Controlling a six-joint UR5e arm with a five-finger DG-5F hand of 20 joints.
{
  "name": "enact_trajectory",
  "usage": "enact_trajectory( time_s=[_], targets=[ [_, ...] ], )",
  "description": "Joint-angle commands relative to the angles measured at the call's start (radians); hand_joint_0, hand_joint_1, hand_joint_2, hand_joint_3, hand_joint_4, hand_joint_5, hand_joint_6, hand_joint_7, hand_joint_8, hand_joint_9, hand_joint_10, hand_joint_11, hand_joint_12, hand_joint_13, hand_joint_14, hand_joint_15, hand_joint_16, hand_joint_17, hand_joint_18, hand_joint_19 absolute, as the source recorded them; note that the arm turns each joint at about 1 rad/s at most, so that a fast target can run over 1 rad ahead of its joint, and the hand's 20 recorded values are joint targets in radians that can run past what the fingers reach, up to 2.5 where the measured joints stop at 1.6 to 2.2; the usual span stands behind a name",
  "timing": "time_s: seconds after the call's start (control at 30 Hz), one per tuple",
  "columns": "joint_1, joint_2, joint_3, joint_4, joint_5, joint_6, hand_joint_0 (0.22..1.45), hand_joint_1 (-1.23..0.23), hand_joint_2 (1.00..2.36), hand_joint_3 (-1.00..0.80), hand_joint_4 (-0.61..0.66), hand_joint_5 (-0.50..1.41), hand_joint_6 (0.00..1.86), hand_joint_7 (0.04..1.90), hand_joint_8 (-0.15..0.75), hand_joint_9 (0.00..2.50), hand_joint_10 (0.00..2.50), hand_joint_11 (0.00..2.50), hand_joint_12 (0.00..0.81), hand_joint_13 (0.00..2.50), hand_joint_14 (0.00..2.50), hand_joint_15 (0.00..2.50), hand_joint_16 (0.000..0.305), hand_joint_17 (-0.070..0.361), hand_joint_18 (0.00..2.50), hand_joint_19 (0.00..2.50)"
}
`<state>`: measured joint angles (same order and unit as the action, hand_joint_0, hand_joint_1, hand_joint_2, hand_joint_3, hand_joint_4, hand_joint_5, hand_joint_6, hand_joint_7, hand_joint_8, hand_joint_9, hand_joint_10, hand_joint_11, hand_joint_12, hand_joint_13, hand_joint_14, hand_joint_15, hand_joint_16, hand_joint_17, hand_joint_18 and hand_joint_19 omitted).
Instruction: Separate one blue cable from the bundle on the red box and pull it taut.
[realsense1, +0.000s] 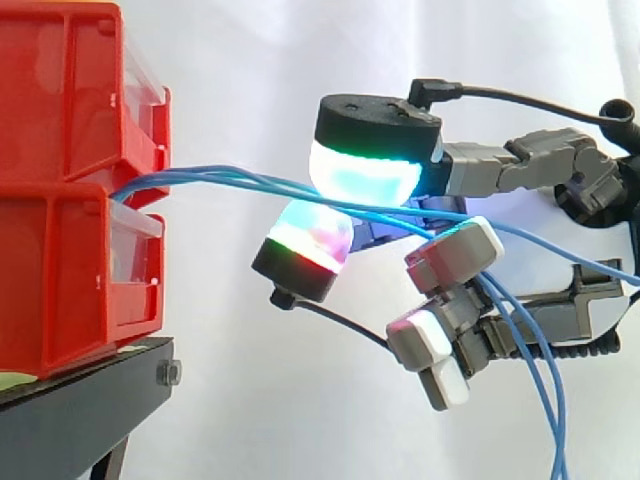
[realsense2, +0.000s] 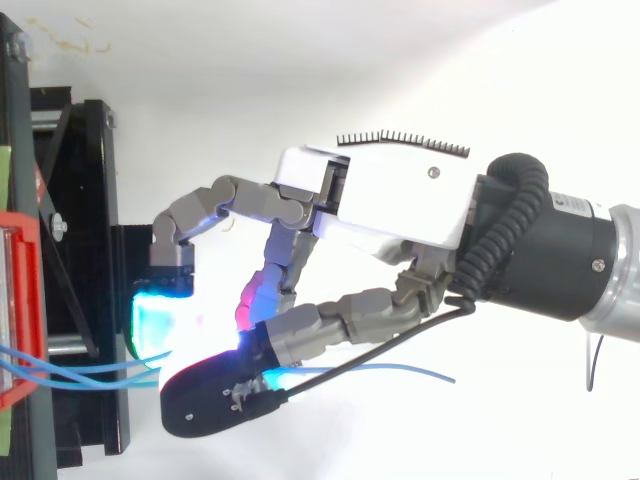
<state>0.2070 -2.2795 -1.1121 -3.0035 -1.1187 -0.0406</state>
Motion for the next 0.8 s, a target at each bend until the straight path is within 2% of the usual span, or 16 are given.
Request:
enact_trajectory(
  time_s=[0.0,0.77],
  targets=[
    [0.0,0.0,0.0,0.0,0.0,-0.001,0.56,-0.66,1.01,-0.27,0.09,-0.07,0.87,1.17,0.412,1.59,0.02,0.89,0.457,1.26,0.02,0.66,0.056,0.125,1.18,0.51],
    [0.002,0.0,0.002,-0.006,-0.001,-0.004,0.56,-0.57,1.01,-0.29,0.07,-0.06,0.87,1.15,0.4,1.63,0.02,0.9,0.46,1.26,0.02,0.65,0.057,0.127,1.16,0.51]
  ],
)
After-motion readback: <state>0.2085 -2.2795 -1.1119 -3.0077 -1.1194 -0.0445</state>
